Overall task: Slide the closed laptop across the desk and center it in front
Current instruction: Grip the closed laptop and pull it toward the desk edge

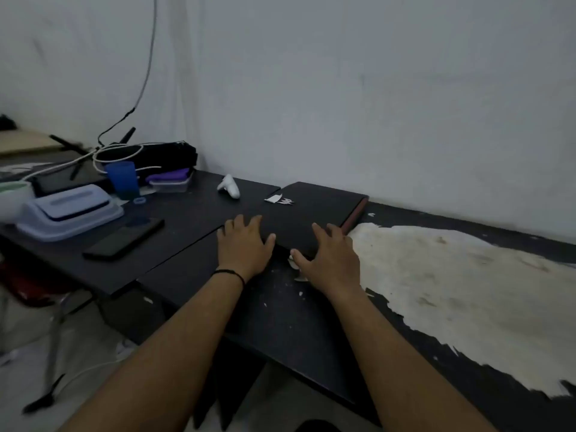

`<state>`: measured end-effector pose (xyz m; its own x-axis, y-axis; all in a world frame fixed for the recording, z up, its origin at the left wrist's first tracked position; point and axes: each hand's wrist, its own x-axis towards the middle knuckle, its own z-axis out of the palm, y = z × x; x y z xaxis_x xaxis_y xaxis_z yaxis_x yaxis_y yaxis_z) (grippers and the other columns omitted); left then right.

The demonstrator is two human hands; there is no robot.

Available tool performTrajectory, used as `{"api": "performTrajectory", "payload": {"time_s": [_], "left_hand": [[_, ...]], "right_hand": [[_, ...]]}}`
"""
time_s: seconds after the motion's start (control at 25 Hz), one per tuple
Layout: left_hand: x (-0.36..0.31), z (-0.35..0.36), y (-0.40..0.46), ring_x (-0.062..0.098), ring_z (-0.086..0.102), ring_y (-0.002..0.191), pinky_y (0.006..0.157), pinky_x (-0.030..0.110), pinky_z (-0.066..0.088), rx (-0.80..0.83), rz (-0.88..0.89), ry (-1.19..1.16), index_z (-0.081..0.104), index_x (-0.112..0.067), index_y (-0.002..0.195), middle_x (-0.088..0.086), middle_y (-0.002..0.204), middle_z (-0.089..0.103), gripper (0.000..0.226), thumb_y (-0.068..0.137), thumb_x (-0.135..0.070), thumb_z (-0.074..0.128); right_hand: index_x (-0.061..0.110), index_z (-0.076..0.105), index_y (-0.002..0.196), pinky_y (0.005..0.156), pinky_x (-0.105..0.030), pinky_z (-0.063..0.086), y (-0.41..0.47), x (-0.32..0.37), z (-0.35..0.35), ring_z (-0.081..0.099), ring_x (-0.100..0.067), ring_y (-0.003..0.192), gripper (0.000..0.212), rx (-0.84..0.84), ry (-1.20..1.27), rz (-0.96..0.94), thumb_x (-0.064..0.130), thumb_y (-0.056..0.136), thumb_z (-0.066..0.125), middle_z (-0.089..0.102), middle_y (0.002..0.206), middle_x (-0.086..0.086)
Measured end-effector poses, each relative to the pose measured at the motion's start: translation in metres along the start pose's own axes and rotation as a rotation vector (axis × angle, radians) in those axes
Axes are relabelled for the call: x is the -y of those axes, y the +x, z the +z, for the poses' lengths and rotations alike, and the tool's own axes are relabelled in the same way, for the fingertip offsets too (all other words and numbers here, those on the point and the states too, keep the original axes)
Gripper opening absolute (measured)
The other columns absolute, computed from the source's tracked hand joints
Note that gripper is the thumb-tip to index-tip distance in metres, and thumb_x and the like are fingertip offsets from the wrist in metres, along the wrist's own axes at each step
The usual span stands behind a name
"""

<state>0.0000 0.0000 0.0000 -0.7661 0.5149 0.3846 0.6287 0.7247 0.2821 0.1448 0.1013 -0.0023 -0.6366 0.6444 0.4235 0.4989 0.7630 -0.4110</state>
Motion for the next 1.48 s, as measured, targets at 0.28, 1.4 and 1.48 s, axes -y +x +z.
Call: {"api": "performTrajectory", "payload": {"time_s": [0.28,1.4,1.48], "left_hand": [[0.021,0.021,0.026,0.041,0.032,0.142,0.117,0.052,0.026,0.1,-0.195,-0.162,0.042,-0.028,0.149,0.02,0.158,0.029,0.085,0.08,-0.08,0.042],[-0.027,0.005,-0.017,0.039,0.054,0.122,0.103,0.047,0.043,0.072,-0.417,-0.206,0.052,-0.013,0.135,0.019,0.136,0.05,0.094,0.069,-0.078,0.061],[-0.022,-0.001,0.006,0.037,0.056,0.123,0.101,0.044,0.047,0.17,-0.437,-0.207,0.058,-0.008,0.13,0.019,0.137,0.055,0.081,0.077,-0.07,0.059]], "right_hand": [[0.027,0.044,0.147,0.111,-0.042,0.039,0.003,-0.013,0.019,0.03,-0.025,0.145,0.09,-0.005,0.045,0.034,0.078,0.074,0.059,0.031,0.16,-0.003],[0.022,0.048,0.14,0.1,-0.047,0.045,0.001,-0.035,-0.016,0.052,-0.034,0.122,0.084,-0.042,0.095,0.356,0.072,0.074,0.064,0.043,0.146,-0.008],[0.021,0.041,0.143,0.099,-0.046,0.043,0.0,-0.041,-0.018,0.052,-0.035,0.12,0.086,-0.096,0.11,0.428,0.068,0.075,0.065,0.05,0.139,-0.01]]}}
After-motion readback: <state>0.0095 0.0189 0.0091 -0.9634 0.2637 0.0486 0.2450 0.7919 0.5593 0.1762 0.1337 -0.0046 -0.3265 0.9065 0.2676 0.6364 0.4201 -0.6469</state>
